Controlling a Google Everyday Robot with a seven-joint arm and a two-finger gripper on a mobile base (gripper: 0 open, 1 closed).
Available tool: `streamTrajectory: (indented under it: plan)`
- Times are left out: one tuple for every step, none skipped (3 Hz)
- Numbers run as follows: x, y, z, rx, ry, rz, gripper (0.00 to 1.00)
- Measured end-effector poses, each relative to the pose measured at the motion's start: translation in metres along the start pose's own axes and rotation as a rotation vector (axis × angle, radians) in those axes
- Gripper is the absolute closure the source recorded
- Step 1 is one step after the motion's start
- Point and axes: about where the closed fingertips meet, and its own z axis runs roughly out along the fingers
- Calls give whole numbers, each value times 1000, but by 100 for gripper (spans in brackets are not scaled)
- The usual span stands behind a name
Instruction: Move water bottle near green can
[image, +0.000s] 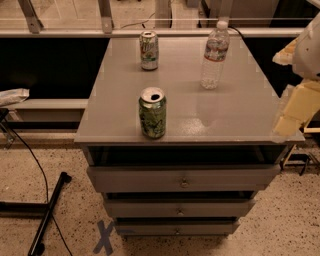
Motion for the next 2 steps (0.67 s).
streamTrajectory:
  plan:
    - [3, -51, 3, 106, -55, 49, 0]
    - [11, -102, 0, 225, -156, 125, 0]
